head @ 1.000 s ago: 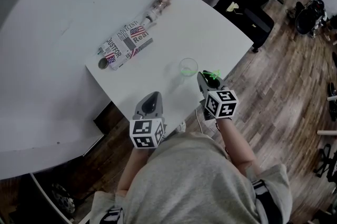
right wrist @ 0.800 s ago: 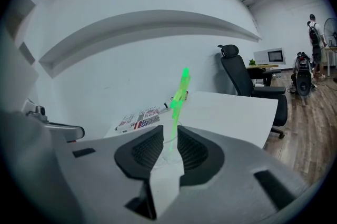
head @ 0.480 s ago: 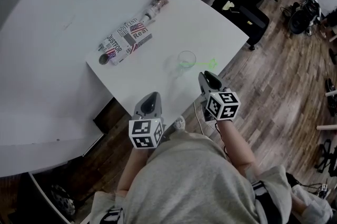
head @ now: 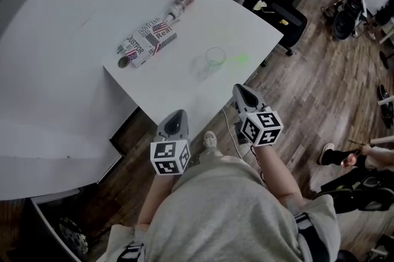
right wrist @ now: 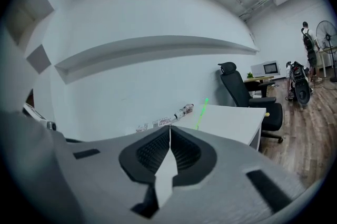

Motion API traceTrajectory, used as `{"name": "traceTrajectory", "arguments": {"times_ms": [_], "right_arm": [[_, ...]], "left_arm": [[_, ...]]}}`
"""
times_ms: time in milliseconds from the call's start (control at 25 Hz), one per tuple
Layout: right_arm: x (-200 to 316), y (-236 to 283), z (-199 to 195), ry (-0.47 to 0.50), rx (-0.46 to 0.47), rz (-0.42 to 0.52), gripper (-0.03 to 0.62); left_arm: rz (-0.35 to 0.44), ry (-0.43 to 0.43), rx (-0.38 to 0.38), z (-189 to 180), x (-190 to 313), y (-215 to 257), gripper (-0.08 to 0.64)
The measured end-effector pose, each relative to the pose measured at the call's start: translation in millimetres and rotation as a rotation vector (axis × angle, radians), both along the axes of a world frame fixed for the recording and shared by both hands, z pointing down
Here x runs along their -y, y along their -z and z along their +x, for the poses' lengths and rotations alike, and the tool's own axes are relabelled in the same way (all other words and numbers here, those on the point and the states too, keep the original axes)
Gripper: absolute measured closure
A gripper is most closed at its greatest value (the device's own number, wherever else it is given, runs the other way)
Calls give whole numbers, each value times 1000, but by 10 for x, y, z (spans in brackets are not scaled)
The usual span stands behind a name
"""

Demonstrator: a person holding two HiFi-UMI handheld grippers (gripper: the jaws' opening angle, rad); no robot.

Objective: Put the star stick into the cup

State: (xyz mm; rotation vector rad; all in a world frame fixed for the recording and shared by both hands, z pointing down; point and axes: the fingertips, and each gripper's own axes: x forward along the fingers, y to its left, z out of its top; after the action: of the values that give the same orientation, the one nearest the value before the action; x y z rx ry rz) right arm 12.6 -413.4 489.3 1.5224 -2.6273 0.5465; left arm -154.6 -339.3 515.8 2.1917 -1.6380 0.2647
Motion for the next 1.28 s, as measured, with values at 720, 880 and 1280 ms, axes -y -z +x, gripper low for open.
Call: {"name": "traceTrajectory", "arguments": {"times_ms": [720,880,1280], "right_arm": [[-1371,459,-72,23,22,122,595],[-1593,507,-86,37,21,134,595],[-1927,536,-71,58,20,151,595]], "left_arm": [[52,-13,-9,22,-1110,73,546],[57,-11,-15,44,-1281,81,546],[63,-13,-18,134,-1562,83,546]]}}
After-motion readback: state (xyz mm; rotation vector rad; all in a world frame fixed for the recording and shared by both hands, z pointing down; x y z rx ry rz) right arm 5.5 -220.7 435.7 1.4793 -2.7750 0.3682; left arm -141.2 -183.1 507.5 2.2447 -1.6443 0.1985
